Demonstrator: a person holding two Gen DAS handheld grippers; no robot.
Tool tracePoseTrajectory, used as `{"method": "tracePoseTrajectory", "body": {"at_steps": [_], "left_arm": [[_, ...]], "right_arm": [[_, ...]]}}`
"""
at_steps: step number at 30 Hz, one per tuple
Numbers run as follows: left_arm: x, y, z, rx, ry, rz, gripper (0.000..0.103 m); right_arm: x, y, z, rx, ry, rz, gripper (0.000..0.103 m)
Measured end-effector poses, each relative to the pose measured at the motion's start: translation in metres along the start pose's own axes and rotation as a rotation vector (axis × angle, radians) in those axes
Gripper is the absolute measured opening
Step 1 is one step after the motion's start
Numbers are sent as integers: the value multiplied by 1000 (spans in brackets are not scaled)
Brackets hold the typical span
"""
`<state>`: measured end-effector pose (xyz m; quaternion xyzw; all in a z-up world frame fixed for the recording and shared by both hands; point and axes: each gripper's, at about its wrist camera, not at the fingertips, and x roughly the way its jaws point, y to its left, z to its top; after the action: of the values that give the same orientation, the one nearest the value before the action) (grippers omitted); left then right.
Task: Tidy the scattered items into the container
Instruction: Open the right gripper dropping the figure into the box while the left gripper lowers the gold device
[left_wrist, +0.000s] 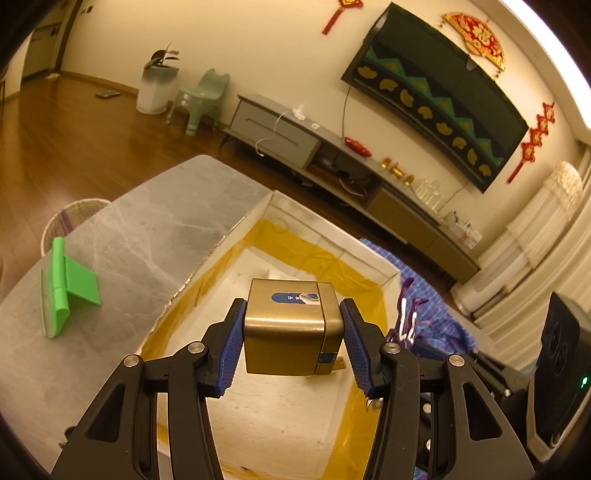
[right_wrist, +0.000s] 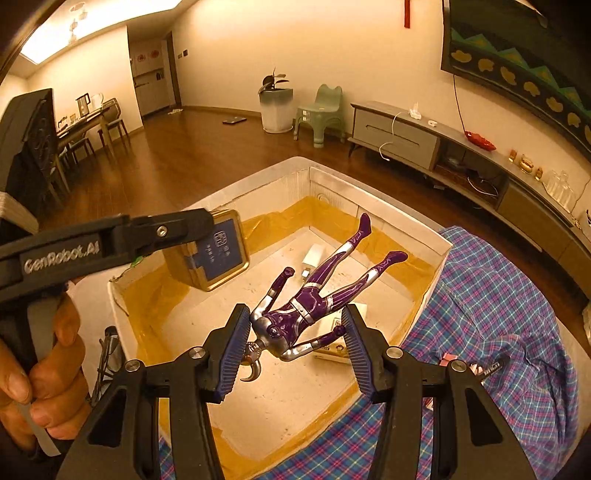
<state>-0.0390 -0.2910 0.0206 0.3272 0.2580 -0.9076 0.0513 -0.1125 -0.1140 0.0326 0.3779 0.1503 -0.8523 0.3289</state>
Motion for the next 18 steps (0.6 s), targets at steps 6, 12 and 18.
{"method": "tracePoseTrajectory", "body": {"at_steps": [6, 12, 18], "left_arm": [[7, -6, -2, 58, 17, 46, 53], [14, -14, -5, 115, 36, 81, 53], [19, -18, -8, 169, 58, 120, 53]], "right_arm": [[17, -8, 11, 10, 45, -5, 53], [33, -15, 26, 19, 92, -5, 53], [50, -32, 37, 81, 142, 8, 53]]}}
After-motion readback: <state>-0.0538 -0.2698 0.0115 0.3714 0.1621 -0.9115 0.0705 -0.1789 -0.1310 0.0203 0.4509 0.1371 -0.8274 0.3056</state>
